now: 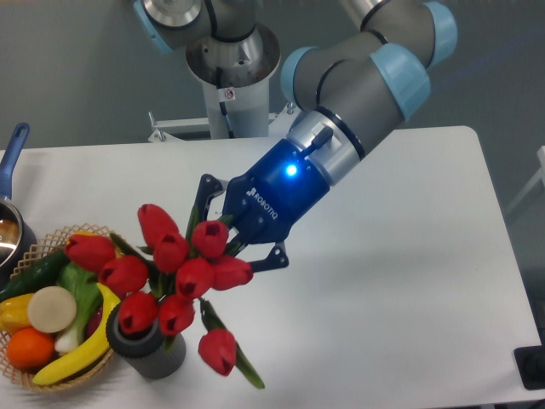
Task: Insert the flowers into the vase
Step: 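Carry the tulips toward the black vase and tilt stems over its opening, then lower the tulip stems down into the black vase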
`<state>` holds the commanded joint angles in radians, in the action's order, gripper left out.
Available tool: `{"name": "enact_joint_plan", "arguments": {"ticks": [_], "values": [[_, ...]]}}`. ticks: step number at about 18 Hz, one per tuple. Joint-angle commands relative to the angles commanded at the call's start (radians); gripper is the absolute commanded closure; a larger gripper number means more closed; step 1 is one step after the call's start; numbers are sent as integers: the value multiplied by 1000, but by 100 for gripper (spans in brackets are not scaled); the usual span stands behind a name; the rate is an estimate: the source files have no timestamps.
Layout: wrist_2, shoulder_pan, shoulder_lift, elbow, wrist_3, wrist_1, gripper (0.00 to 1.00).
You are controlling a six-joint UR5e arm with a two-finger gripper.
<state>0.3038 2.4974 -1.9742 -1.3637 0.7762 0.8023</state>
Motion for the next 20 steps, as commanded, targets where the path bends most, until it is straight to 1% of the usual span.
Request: {"name": "enact_joint_plan", "arguments": {"ticks": [4, 7, 11, 17, 20], "values": [[-17, -20, -28, 29, 0, 0, 87], [-18, -35, -31, 34, 0, 0, 87], [-43, -54, -52, 40, -2, -14, 87], [-45, -71, -66, 45, -2, -14, 83], [-43, -83, -78, 57, -2, -14, 82]]}}
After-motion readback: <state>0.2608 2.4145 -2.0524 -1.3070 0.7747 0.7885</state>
